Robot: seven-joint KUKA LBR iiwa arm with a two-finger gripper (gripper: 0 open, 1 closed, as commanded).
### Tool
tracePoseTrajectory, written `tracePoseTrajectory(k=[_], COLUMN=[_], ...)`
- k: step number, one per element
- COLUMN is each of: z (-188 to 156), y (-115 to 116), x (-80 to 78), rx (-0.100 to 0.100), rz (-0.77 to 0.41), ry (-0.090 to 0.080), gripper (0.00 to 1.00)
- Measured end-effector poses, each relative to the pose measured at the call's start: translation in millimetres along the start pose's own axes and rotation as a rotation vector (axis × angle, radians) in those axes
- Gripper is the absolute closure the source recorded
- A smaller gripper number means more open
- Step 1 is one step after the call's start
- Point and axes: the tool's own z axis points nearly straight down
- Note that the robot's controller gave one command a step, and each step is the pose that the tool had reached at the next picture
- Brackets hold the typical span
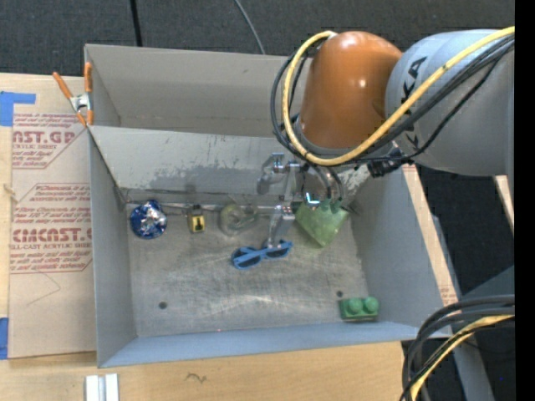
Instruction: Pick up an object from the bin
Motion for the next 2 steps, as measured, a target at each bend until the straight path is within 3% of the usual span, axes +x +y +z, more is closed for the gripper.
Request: tracePoseTrajectory(k=[1, 2], z=[133.6, 129.6], y=[-3.8, -3.5], x=[30.3, 28.0], rx=[0.001, 0.000], rz=[-0.232, -0.230], ry=[0.001, -0.006], gripper=[0.00, 1.00])
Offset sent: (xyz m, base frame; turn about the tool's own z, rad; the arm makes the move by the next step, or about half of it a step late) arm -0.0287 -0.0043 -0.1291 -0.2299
